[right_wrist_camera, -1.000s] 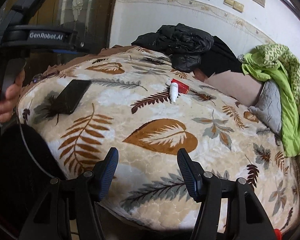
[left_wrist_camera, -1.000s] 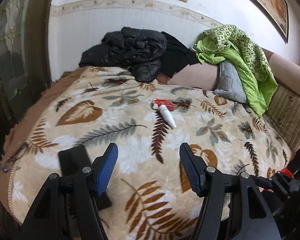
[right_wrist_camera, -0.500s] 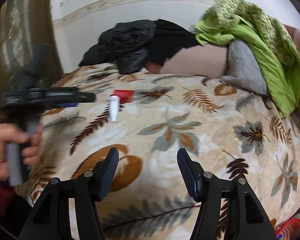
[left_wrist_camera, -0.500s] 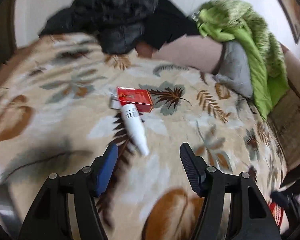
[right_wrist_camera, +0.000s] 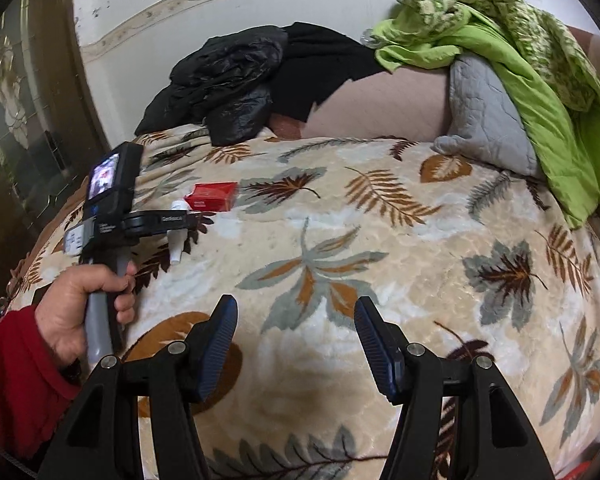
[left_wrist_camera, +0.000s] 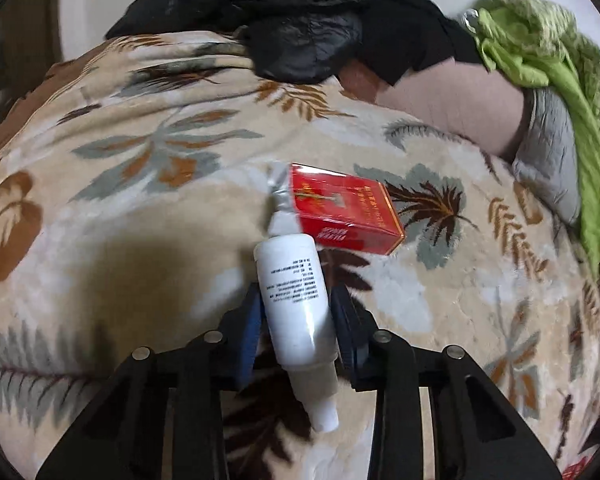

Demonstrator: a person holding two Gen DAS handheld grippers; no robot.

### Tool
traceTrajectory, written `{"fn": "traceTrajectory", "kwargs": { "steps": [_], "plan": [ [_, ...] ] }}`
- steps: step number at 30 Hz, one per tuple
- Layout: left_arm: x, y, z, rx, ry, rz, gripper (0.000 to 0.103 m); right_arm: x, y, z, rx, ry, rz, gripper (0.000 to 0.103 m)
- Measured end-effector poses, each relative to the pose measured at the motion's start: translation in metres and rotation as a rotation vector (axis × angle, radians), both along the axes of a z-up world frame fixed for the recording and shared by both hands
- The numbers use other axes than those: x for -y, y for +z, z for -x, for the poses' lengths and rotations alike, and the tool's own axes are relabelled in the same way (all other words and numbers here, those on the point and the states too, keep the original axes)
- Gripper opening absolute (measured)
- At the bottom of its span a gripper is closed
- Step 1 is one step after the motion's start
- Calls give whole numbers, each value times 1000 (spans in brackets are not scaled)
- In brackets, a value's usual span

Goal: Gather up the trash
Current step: 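Grasp the white bottle with the left gripper while the right grasps the red cigarette pack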

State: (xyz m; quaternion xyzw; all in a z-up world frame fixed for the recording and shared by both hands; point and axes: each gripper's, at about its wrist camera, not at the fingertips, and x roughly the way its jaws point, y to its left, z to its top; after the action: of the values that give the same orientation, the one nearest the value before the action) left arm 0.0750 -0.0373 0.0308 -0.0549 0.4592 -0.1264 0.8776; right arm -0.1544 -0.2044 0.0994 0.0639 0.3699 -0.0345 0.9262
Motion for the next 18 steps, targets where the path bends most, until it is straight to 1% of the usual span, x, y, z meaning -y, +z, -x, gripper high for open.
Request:
{"fn": "traceTrajectory", "kwargs": {
  "steps": [4, 7, 9, 13, 18],
  "plan": [
    [-36, 29, 21, 47, 60, 47, 31, -8, 7, -10, -2, 31, -2, 64],
    [-56, 43, 40, 74, 88, 59, 29, -18, 13, -12, 10, 51, 14, 64],
    [-65, 50, 51, 88, 99, 50, 29, -26, 16, -12, 16, 67, 21, 64],
    [-69, 60, 69, 145, 94, 19, 29, -38, 16, -11, 13, 94, 26, 65],
    [-67, 59, 75, 170, 51, 4, 29, -45, 21, -10, 11, 99, 40, 65]
  ]
}}
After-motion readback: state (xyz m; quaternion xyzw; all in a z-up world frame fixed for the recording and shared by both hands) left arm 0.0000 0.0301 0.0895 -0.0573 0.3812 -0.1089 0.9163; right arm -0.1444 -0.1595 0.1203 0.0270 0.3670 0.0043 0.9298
